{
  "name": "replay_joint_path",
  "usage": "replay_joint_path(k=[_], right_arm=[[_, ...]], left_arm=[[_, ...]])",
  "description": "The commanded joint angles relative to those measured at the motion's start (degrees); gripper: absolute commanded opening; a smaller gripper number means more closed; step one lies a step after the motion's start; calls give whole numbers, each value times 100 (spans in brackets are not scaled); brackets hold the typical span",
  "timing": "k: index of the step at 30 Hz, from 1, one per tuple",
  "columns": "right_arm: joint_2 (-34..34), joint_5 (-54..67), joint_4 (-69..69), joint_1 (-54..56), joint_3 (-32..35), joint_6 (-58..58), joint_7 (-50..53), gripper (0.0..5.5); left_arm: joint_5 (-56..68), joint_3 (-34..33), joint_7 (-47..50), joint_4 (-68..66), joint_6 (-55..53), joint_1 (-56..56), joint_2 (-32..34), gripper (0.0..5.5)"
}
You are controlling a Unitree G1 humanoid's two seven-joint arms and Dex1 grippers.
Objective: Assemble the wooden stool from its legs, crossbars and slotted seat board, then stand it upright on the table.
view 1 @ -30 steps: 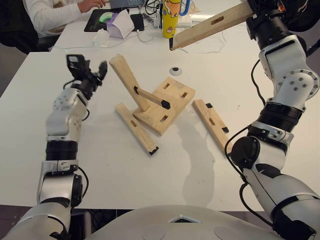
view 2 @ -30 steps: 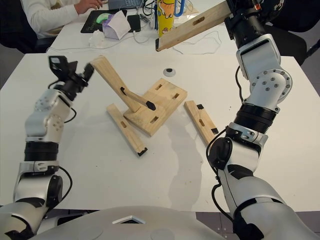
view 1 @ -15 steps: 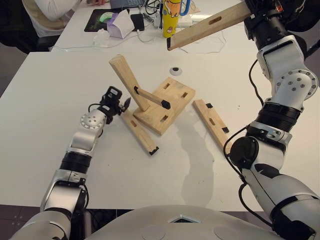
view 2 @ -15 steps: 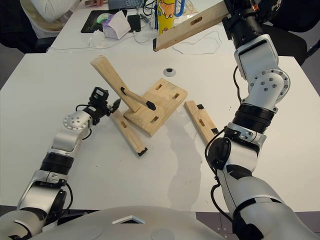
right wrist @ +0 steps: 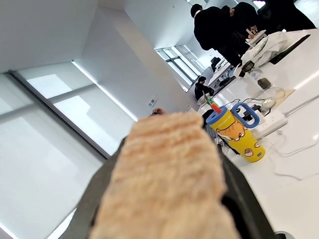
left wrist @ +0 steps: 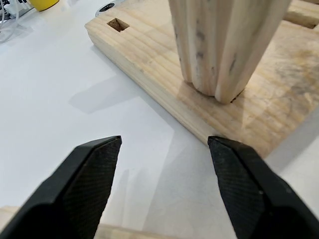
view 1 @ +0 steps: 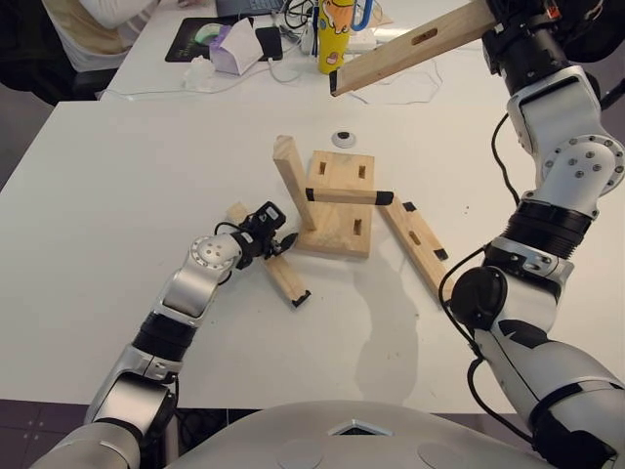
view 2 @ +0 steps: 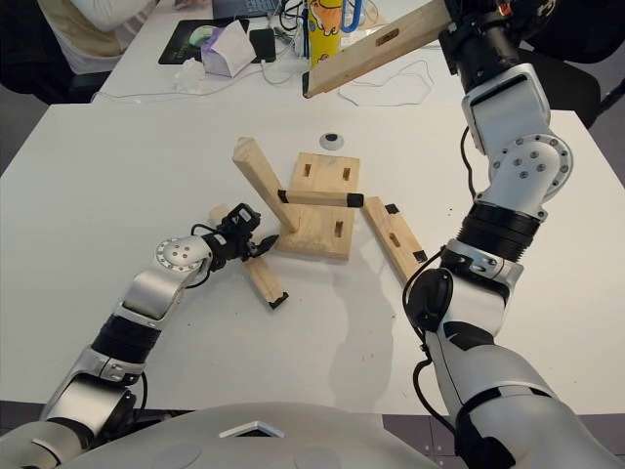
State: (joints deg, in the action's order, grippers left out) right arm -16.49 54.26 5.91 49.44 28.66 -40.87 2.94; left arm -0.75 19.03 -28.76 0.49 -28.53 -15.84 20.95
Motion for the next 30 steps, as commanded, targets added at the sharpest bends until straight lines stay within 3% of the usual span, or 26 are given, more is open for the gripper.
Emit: replay_joint_path(k=[1, 7, 13, 20, 30], right_arm=[[-790, -371, -270, -177, -241, -418, -184, 99], [-1473, 15, -569, -377, -138, -2057, -2, 99], [-940, 592, -1182, -934, 329, -3303, 950, 99], [252, 953, -2002, -1486, 831, -3398, 2338, 99], [617, 1181, -2580, -1954, 741, -3236, 3106, 99]], left_arm=[[-48, -68, 70, 137, -145, 17, -80, 323], [-48, -161, 156, 231, -196, 114, -82, 323], [-106, -184, 196, 385, -252, 315, -3, 323], [-147, -166, 138, 474, -323, 392, 28, 323], [-208, -195, 9, 464, -342, 352, 69, 323]])
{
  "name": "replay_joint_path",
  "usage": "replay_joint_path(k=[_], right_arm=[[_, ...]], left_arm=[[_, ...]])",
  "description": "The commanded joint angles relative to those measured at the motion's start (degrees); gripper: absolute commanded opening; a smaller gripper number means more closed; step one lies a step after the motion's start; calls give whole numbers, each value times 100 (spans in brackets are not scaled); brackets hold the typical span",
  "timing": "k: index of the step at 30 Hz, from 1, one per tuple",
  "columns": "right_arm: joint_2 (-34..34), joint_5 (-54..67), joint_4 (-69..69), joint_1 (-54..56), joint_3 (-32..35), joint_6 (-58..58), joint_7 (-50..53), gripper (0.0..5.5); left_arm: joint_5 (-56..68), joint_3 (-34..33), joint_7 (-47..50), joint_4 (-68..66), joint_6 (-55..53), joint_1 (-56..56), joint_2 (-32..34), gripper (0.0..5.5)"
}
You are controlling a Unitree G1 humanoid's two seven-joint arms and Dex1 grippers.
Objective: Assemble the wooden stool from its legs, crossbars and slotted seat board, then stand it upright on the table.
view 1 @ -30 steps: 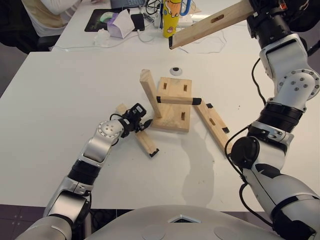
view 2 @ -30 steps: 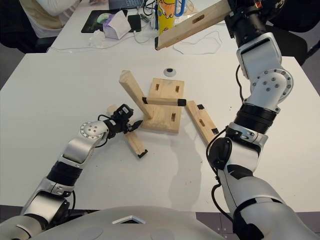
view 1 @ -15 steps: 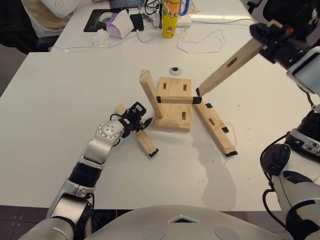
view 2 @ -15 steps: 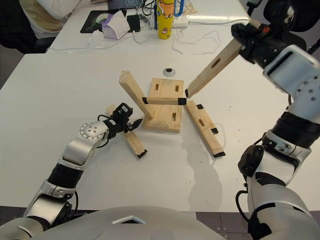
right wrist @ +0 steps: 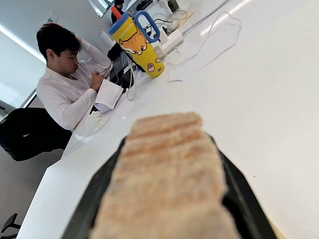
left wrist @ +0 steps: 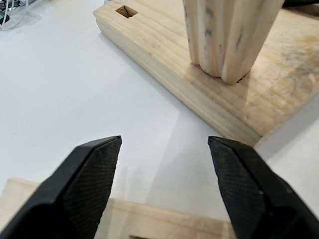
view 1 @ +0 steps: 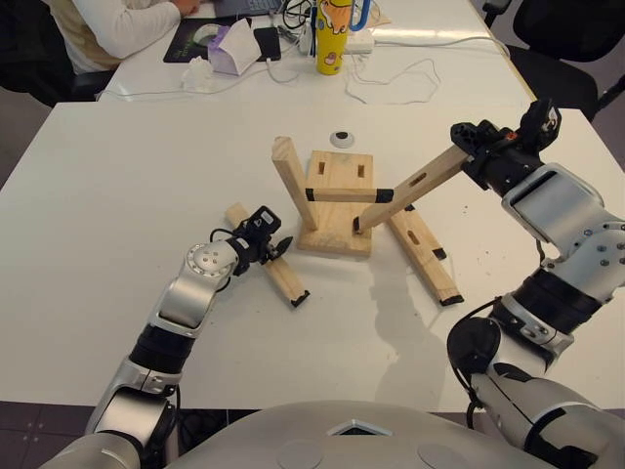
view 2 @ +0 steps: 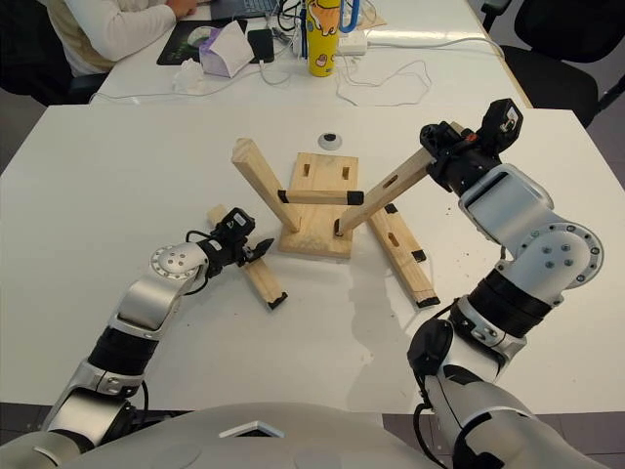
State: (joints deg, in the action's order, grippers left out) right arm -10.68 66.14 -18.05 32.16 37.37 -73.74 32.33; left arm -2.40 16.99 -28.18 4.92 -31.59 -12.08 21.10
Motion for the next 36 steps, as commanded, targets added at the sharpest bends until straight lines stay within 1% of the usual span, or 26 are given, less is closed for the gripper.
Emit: replay_joint_path(k=[1, 6, 11, 15, 19, 21, 26, 32, 36], right_arm=[[16, -26, -211, -253, -165, 71, 174, 99], [-114, -87, -230, -341, -321, 209, 99, 99], [-230, -370, -119, -685, -583, 535, -315, 99], [-360, -978, -311, -1072, -1234, 1249, -1118, 99], [-180, -1272, -402, -1305, -1514, 1795, -1359, 99], [-233, -1454, -495, -1336, -1641, 2041, -1487, 99], [-364, -1769, -665, -1379, -1896, 2365, -1755, 99], [-280, -1795, -694, -1371, -1882, 2670, -1979, 99], [-316, -1906, -747, -1452, -2008, 2693, -2086, 99]], left_arm=[[-46, 7, -56, 20, -32, -23, 54, 323], [-54, 7, -73, 9, -22, -41, 45, 323], [-63, 17, -80, 21, -24, -57, 18, 323], [-61, 15, -76, 63, -32, -46, 3, 323], [-59, 18, -72, 64, -30, -66, -23, 323], [-54, 23, -77, 84, -35, -67, -35, 323], [-44, 21, -72, 119, -47, -66, -67, 323], [-36, 15, -70, 148, -54, -64, -88, 323], [-34, 11, -76, 180, -66, -47, -86, 323]])
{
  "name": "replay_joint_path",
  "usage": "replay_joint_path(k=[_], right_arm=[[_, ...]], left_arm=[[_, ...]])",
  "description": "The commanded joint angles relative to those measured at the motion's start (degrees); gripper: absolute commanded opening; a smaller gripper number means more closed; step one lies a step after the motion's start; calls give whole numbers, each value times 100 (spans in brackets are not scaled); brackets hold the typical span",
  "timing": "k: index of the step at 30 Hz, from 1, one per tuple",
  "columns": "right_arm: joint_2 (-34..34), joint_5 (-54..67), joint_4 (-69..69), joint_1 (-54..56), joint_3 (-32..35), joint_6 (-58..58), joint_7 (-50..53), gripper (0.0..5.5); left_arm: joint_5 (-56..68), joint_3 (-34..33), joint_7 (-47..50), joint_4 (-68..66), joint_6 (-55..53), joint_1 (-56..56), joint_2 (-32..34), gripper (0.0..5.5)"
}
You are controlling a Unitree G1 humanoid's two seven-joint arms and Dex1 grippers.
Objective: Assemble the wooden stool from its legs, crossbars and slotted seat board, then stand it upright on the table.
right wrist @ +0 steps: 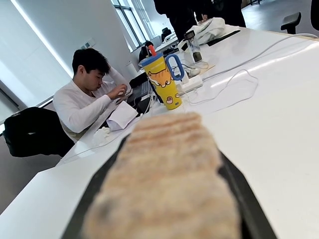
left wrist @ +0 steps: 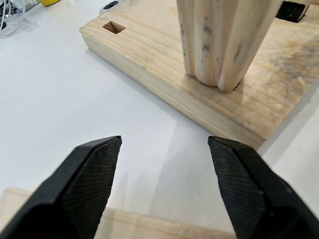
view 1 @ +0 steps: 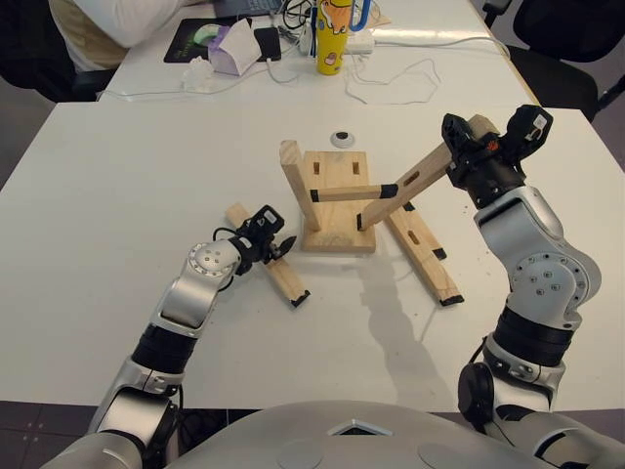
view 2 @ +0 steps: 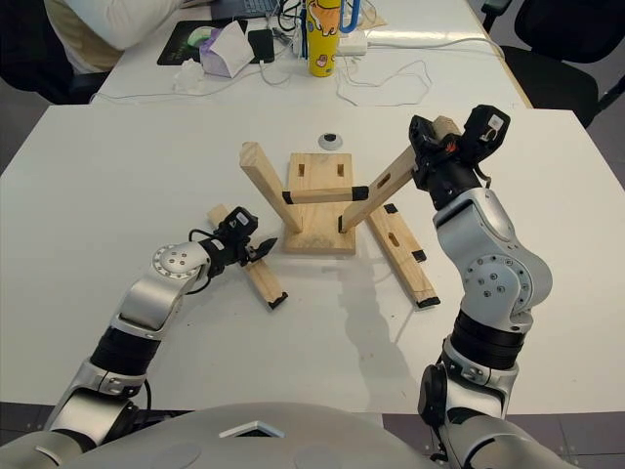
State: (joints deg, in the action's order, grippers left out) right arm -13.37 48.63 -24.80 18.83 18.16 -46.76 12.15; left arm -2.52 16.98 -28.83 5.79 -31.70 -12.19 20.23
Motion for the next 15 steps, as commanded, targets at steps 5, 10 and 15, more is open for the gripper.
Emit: replay_joint_path(k=[5, 10, 15], right_arm=[[-121, -504, -58, -399, -274, 131, -260, 99], [-161, -939, -69, -749, -542, 578, -618, 99], [-115, -1150, -35, -936, -760, 840, -802, 99]], left_arm=[[-20, 11, -13, 159, -80, -6, 11, 323], [-19, 13, -14, 161, -88, -32, 4, 323], [-6, 7, -21, 199, -92, -61, -7, 323]])
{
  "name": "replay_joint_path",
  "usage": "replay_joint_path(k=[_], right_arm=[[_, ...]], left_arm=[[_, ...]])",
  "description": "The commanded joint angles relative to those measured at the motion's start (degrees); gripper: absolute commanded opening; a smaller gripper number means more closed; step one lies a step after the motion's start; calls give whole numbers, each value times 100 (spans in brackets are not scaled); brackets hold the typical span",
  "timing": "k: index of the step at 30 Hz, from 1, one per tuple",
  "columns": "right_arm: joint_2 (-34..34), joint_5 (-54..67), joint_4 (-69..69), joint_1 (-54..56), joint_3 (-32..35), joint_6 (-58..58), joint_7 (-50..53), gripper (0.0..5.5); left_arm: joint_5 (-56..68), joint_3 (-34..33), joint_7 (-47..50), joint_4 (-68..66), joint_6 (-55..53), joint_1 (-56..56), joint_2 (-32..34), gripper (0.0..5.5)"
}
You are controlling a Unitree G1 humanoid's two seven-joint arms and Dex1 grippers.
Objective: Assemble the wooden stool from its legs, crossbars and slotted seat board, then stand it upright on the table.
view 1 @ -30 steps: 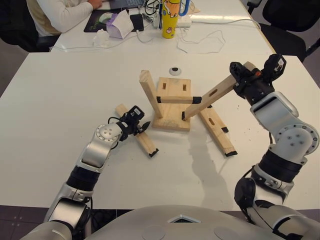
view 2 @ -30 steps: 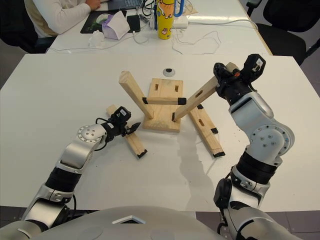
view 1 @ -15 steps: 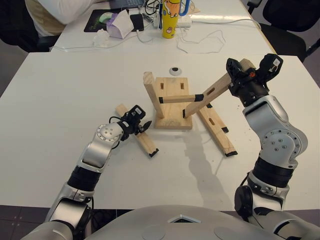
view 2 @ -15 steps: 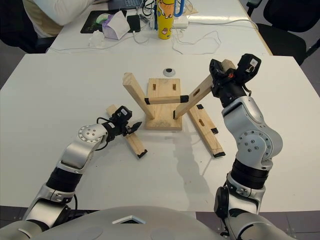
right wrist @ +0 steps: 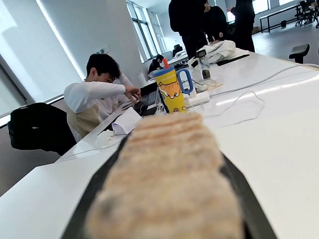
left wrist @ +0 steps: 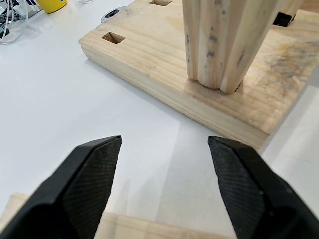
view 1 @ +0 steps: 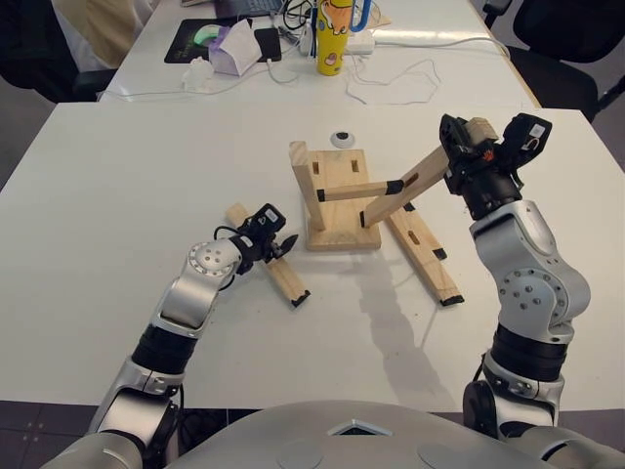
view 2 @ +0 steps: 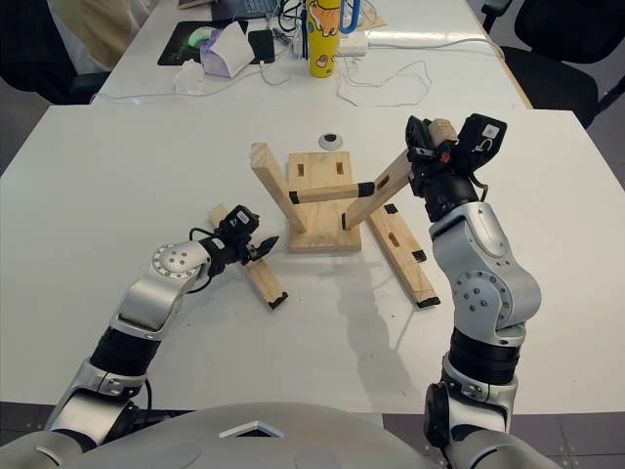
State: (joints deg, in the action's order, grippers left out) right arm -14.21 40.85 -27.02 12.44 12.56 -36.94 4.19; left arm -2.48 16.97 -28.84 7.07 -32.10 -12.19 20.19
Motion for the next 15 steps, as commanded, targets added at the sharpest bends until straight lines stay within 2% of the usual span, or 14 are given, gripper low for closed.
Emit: replay_joint_path(k=[1, 7, 15], right_arm=[[-89, -523, 167, -125, -410, -175, 3, 99], [-277, -828, 111, 447, -918, -730, 57, 99], [-128, -722, 335, 638, -693, -982, 10, 99]], left_arm=[[-8, 11, -9, 78, -53, -67, -23, 323], [-27, 25, 29, 62, -44, -94, -95, 323], [-33, 5, 88, 130, -75, -68, -150, 323]])
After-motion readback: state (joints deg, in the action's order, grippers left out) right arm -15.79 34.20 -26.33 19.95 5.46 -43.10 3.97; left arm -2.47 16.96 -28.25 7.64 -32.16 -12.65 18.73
